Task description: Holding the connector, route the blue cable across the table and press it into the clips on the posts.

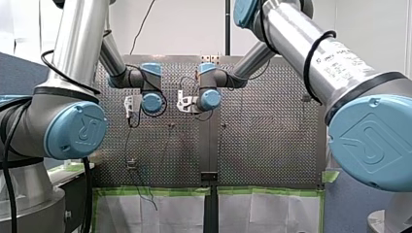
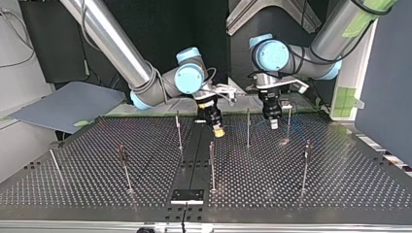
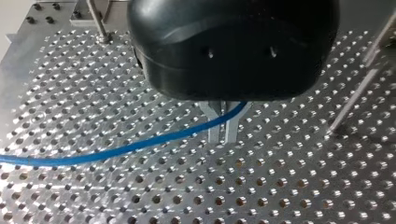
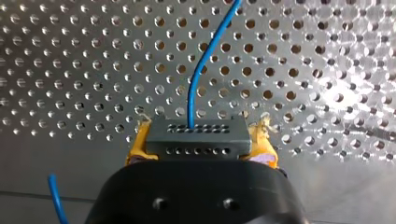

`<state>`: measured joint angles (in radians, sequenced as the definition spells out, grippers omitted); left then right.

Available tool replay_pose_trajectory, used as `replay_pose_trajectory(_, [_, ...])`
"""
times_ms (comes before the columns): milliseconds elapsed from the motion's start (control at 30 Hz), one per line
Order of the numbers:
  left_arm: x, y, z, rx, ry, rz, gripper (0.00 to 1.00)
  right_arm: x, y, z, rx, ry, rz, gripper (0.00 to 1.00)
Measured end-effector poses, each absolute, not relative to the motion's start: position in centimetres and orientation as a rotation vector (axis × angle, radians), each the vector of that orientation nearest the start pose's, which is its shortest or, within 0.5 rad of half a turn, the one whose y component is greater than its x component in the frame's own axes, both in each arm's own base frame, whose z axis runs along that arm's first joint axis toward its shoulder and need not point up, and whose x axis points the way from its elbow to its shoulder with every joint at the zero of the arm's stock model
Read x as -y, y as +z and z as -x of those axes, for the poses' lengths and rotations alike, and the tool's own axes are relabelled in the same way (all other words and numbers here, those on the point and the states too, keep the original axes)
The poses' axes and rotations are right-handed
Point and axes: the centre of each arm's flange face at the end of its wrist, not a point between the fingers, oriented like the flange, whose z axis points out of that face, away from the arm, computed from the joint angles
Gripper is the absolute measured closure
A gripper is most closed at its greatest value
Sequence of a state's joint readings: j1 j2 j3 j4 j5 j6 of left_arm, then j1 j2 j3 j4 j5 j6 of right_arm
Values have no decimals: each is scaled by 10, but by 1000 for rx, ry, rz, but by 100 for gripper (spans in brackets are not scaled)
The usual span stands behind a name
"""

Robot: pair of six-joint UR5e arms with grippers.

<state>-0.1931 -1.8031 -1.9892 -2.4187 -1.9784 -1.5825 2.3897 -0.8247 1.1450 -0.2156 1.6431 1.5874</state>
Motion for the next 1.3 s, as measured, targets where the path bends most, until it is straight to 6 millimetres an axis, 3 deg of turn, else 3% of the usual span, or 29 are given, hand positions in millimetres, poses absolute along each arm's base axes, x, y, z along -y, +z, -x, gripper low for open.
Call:
replay_pose_trajectory(300, [186,219,-460,-1527,134,164,100,407,242,-625,802,1658,-1867,100])
replay_pose_trajectory(700, [180,183,-430,-1600,133,129,100,391,205,-608,816,1578,-1952,100])
replay_pose_trajectory(1000, [180,137,-408,-1680,111,67,100,386,185,-597,820,1543,-1997,100])
replay_pose_trajectory(1300, [184,136,-420,-1665,61,35,100,398,185,-591,826,1564,-1998,100])
